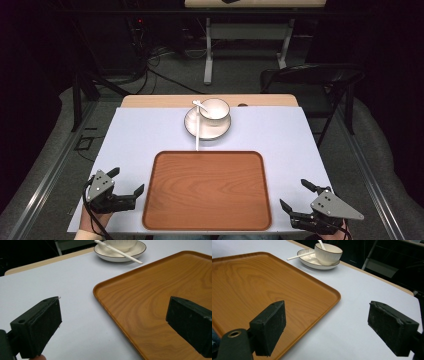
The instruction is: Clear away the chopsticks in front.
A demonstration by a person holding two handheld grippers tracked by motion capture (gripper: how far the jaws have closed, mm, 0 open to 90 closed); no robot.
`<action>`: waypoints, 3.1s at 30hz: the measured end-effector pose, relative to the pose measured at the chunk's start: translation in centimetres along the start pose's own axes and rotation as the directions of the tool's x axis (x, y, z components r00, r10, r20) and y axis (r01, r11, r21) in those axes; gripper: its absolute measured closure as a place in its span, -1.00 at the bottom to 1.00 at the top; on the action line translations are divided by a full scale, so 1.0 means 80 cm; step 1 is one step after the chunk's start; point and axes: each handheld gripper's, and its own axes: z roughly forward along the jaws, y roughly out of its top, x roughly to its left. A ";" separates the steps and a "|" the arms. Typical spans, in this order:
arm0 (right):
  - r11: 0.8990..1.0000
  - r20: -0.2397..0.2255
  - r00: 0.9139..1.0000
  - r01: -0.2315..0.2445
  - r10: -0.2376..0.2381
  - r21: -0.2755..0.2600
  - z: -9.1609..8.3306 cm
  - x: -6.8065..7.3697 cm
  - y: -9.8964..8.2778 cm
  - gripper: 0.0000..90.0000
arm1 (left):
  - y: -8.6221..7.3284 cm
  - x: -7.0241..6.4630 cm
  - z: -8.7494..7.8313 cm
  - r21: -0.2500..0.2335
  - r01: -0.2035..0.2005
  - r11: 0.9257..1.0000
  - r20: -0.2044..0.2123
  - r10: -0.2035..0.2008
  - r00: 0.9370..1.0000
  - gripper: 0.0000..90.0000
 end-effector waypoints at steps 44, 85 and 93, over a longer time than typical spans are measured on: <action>1.000 -0.006 1.000 0.006 -0.006 0.014 0.003 0.001 0.001 -0.68 | 0.072 0.005 0.065 0.044 0.015 0.999 0.068 -0.018 0.998 -1.00; 1.000 -0.017 1.000 0.000 0.000 0.010 0.003 -0.001 0.000 -0.68 | 0.199 0.029 0.301 0.326 0.170 0.930 -0.012 -0.175 0.984 -0.63; 1.000 -0.020 1.000 -0.001 0.001 0.009 0.004 -0.001 0.000 -0.68 | 0.195 0.029 0.339 0.371 0.187 0.910 -0.036 -0.187 0.982 -0.36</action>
